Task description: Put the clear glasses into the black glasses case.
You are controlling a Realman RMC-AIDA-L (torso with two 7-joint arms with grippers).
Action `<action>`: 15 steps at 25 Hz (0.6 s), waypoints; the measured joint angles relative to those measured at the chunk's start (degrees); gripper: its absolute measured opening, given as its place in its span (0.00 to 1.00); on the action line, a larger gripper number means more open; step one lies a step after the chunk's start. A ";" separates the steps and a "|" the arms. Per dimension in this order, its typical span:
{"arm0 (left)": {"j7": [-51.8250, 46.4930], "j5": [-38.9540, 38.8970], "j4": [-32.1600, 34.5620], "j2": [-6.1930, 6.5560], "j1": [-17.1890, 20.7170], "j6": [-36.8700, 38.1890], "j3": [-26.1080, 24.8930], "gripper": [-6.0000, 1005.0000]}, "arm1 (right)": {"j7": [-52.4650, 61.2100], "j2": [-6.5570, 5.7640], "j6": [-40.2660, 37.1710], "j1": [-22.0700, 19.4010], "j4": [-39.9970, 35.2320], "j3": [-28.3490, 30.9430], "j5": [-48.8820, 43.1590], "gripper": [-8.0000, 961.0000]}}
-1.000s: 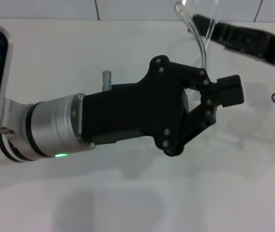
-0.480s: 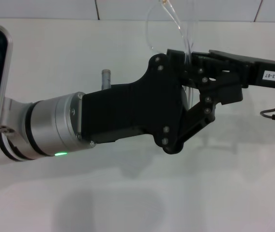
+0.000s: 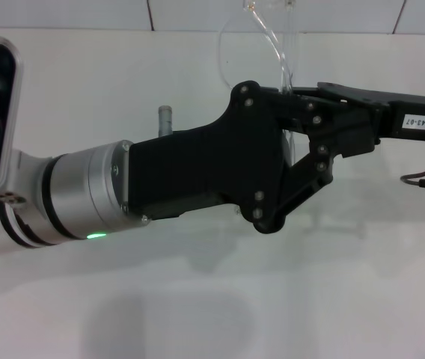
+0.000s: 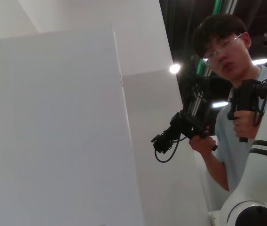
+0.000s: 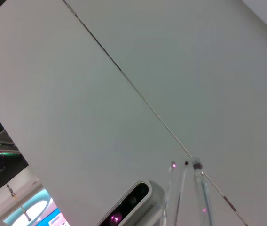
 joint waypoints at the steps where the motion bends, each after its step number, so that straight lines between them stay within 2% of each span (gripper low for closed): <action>1: 0.00 0.00 0.00 0.00 0.01 0.00 0.01 0.05 | 0.05 0.01 -0.17 0.00 -0.15 0.00 0.00 0.13; 10: -0.08 -0.64 -0.28 0.05 0.04 -0.09 -0.08 0.05 | 0.01 -0.14 0.01 -0.67 -0.23 0.37 0.26 0.13; 15: -0.09 -2.20 -0.11 0.33 0.66 0.16 -0.28 0.05 | -0.02 -1.15 4.07 -2.42 -1.72 0.50 0.21 0.13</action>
